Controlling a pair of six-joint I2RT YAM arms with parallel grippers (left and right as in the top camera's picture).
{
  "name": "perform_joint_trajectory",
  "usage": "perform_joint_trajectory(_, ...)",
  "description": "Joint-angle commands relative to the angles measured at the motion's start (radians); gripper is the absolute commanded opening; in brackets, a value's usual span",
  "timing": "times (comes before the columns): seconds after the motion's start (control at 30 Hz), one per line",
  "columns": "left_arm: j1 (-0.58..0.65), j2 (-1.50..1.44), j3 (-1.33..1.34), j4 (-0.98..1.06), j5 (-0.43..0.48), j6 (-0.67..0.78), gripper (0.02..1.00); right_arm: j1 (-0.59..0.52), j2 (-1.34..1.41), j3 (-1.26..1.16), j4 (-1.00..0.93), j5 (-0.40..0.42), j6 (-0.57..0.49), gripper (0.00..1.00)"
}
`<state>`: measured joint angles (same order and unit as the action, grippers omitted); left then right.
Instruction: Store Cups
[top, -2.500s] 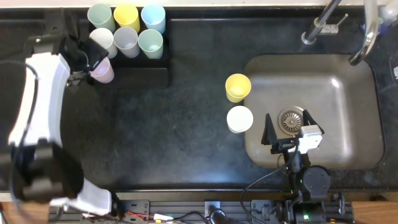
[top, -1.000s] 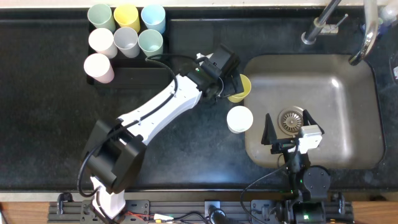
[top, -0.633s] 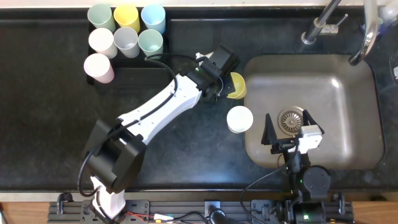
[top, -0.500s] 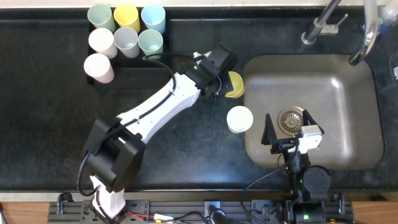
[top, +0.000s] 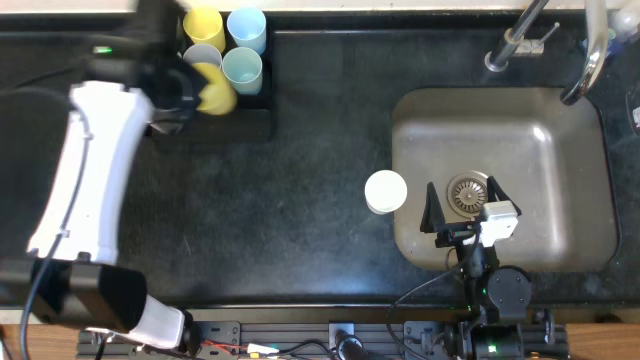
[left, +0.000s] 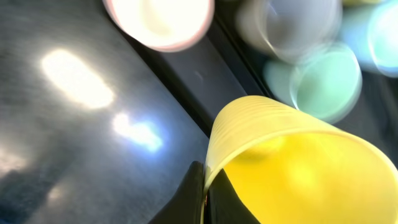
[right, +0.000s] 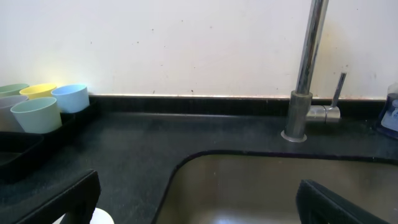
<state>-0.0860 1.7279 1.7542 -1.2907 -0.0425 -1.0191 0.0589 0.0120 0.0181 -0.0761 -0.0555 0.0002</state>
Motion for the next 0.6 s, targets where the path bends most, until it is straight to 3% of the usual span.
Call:
perform_joint_trajectory(0.03,0.088,0.013,-0.043,-0.002,0.018,-0.011,0.036,-0.002,-0.008,-0.013,0.005,-0.006,0.004,0.998)
perform_joint_trajectory(0.6,0.105,0.145,-0.071,0.079,0.014,-0.011,0.036,-0.001,-0.008,-0.013,0.005,-0.006,0.004,0.998)
